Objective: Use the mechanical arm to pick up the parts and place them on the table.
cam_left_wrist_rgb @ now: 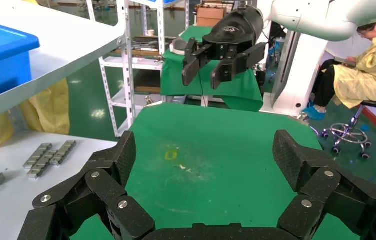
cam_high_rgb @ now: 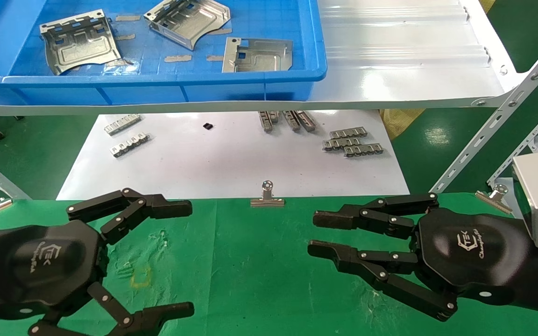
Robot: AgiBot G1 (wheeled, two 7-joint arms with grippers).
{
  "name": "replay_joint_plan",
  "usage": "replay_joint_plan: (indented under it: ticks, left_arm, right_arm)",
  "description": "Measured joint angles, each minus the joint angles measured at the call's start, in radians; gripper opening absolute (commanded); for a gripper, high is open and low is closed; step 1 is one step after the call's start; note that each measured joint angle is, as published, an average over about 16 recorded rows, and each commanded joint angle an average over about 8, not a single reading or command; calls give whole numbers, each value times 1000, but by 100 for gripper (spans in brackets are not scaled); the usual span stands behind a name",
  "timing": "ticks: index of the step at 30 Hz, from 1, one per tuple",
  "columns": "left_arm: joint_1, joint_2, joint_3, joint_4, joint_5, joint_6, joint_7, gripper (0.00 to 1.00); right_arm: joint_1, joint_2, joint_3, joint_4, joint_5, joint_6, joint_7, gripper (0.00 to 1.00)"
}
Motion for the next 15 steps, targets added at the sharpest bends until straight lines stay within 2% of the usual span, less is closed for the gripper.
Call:
replay_joint_plan:
  ticks: [8, 15]
  left_arm:
    - [-33, 9, 0, 3, 13, -9, 2, 100]
    - [-209, 81, 28, 105, 97, -44, -1, 100]
  right_arm:
    - [0, 0, 0, 0, 0, 0, 0, 0]
    - [0, 0, 0, 0, 0, 0, 0, 0]
